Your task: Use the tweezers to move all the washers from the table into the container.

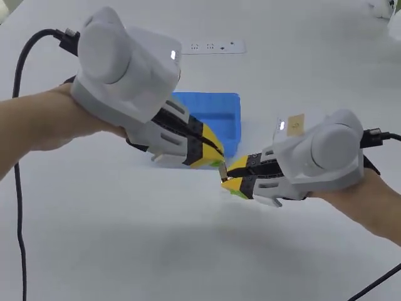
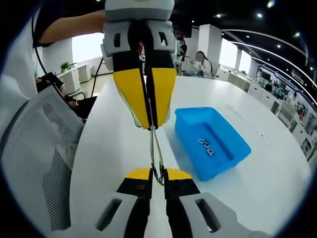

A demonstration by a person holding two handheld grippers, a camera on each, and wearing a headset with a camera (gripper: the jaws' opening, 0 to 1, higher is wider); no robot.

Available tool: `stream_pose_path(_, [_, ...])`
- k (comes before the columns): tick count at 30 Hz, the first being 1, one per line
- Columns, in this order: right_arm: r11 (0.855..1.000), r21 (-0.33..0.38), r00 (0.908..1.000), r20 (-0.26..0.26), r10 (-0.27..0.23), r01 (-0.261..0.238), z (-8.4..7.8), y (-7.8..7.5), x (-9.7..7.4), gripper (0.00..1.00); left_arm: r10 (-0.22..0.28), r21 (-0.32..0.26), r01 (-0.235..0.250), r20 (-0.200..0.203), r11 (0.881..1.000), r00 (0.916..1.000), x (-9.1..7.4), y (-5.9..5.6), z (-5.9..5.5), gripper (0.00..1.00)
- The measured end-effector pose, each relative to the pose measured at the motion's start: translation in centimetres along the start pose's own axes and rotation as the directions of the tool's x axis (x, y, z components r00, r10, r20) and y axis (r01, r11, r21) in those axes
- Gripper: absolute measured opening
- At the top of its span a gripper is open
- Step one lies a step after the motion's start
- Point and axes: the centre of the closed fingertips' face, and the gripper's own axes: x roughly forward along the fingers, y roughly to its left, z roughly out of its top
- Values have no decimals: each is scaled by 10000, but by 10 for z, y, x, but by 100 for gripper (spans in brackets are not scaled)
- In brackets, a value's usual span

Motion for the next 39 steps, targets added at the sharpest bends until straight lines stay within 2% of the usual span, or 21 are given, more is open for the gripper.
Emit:
stream_pose_path(6, [9995, -316, 9999, 113, -25, 28, 17, -1, 0, 10, 287, 190, -286, -43, 9994, 9996, -14, 1, 5, 6])
stream_pose_path(13, [9986, -537, 9989, 477, -16, 42, 38, -7, -4, 10, 520, 537, -518, -22, 9972, 9986, -34, 8, 15, 6])
stream_pose_path(18, [9962, -832, 9979, 622, -187, 239, 53, -16, -7, 10, 617, 825, -612, -38, 9947, 9981, -44, 15, 21, 6])
stream_pose_path(25, [9926, -1098, 9955, 844, -432, 523, 73, -35, -5, 10, 822, 1257, -789, -214, 9889, 9964, -57, 33, 28, 6])
stream_pose_path(26, [9920, -1134, 9952, 856, -466, 562, 75, -38, -4, 10, 851, 1306, -814, -236, 9881, 9961, -58, 40, 26, 6])
stream_pose_path(29, [9914, -1137, 9943, 909, -550, 652, 79, -45, -2, 10, 907, 1438, -857, -286, 9859, 9955, -60, 50, 26, 6])
stream_pose_path(33, [9912, -1137, 9948, 832, -587, 680, 77, -56, 2, 10, 964, 1524, -899, -352, 9842, 9947, -59, 66, 23, 6])
stream_pose_path(37, [9904, -1212, 9958, 707, -578, 661, 73, -67, 6, 10, 910, 1521, -853, -311, 9847, 9954, -53, 74, 20, 6])
stream_pose_path(39, [9912, -1145, 9961, 655, -598, 670, 69, -74, 11, 10, 936, 1490, -875, -338, 9849, 9950, -49, 81, 16, 6])
